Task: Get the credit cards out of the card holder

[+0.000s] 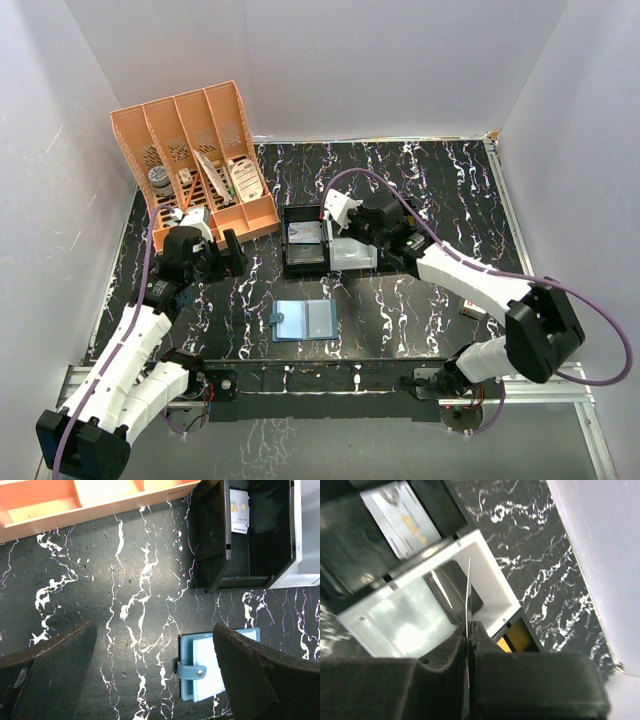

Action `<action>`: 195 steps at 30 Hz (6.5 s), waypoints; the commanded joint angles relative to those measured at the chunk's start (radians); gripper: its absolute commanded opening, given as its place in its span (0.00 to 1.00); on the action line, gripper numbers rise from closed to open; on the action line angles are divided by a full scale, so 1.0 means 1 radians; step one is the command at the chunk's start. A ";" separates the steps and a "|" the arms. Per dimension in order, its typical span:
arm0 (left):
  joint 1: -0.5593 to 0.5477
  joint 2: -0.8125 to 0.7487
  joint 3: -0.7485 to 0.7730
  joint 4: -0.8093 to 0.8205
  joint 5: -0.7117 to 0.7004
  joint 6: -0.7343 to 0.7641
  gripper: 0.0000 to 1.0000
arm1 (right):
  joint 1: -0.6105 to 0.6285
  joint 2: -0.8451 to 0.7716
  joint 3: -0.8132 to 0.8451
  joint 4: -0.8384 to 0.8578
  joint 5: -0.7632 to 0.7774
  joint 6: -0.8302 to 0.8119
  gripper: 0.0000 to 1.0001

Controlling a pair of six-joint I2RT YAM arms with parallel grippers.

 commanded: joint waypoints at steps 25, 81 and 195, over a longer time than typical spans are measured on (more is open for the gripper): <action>0.008 -0.015 0.006 0.017 -0.003 0.029 0.99 | -0.093 0.444 0.188 0.193 0.008 -0.282 0.00; 0.008 0.019 -0.040 0.140 0.391 -0.040 0.99 | -0.129 -0.097 -0.053 0.324 -0.109 0.667 0.93; -0.381 0.487 -0.132 0.158 0.269 -0.188 0.25 | 0.233 0.237 -0.116 -0.087 -0.241 1.540 0.35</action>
